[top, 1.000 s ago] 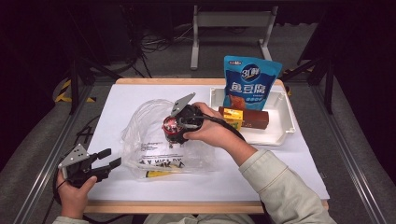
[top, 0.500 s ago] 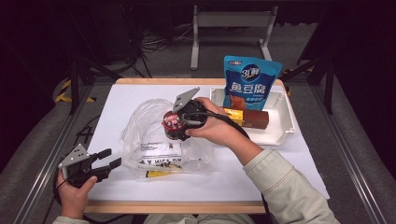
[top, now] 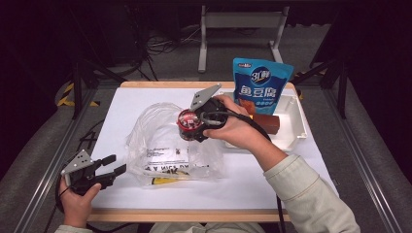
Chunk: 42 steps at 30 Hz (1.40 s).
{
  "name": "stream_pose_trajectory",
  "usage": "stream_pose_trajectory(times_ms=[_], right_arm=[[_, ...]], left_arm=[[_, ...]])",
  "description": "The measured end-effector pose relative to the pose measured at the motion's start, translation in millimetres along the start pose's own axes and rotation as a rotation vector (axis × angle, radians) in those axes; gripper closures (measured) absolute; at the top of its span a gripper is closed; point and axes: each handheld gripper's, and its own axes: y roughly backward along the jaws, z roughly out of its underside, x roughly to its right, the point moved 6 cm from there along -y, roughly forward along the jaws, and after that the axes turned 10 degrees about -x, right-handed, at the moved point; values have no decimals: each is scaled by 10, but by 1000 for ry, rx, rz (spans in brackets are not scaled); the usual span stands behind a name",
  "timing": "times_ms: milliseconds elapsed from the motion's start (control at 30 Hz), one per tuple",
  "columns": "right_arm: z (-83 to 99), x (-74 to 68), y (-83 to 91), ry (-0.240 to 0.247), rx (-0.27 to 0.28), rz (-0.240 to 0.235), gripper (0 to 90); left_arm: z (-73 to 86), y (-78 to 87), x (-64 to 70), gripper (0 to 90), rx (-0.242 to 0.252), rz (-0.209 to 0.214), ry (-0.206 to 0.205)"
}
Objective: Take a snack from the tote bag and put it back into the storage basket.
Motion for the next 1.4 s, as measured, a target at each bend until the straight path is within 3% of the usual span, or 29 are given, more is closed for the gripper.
stream_pose_trajectory(times_ms=[367,1033,1400], right_arm=[[288,164,337,-53,2,41,253],[710,384,720,-141,13,110,253],[922,488,849,-184,10,139,254]], left_arm=[[0,-16,0,404,-6,-1,-4],[0,-31,4,404,-8,1,3],[0,-28,-2,404,-6,-2,0]])
